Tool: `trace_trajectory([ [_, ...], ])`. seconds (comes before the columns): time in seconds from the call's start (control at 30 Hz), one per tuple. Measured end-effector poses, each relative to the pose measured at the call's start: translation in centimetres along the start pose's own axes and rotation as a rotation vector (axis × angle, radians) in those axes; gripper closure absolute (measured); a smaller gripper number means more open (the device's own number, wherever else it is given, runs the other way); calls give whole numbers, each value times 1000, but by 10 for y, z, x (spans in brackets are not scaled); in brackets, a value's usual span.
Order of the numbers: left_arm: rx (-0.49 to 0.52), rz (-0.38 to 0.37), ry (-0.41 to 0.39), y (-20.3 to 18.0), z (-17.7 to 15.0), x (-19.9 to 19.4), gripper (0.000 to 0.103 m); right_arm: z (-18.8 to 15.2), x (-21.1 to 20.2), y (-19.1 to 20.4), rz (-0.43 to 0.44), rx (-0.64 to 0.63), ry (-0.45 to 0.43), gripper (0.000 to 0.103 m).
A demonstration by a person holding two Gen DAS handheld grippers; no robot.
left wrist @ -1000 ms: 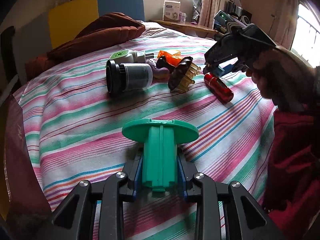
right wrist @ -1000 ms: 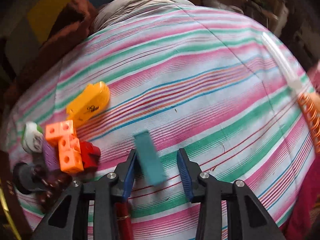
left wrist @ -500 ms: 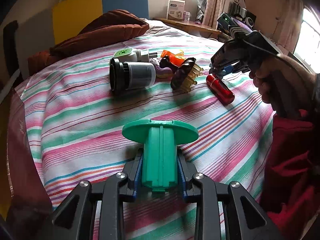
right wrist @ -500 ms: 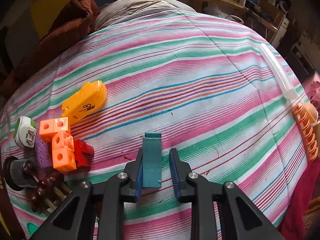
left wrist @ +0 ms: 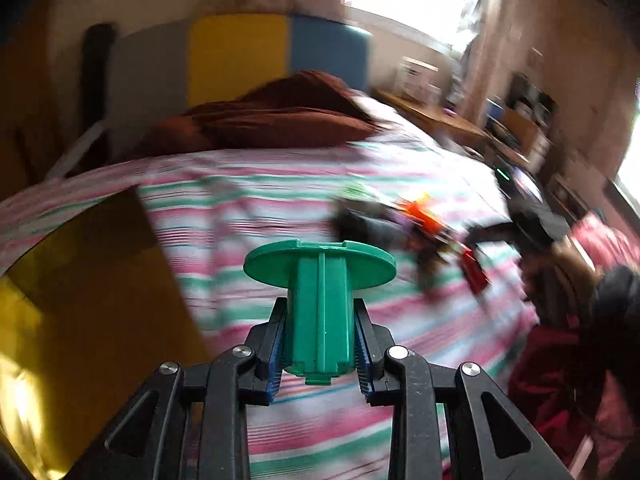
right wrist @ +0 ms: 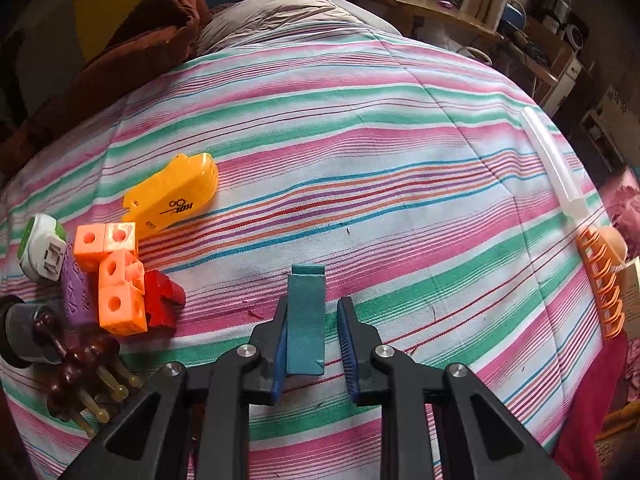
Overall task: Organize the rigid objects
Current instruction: 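Carry the teal spool into the gold tray and open the left tool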
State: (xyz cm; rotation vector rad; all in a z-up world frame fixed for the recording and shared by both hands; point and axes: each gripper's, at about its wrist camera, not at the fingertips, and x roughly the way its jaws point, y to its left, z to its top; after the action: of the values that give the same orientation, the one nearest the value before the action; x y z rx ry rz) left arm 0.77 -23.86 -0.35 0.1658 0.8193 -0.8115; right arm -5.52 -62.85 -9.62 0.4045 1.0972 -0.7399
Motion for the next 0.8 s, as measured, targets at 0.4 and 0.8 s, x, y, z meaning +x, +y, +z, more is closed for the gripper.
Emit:
trace_trajectory([
  [0.4,-372,365,128,229,0,-7,73,-7,-8,8,-21,-33,-10,83],
  [0.8,-389,540,189,299,9,32,67,-9,-11,10,-22,-51,-9,84],
])
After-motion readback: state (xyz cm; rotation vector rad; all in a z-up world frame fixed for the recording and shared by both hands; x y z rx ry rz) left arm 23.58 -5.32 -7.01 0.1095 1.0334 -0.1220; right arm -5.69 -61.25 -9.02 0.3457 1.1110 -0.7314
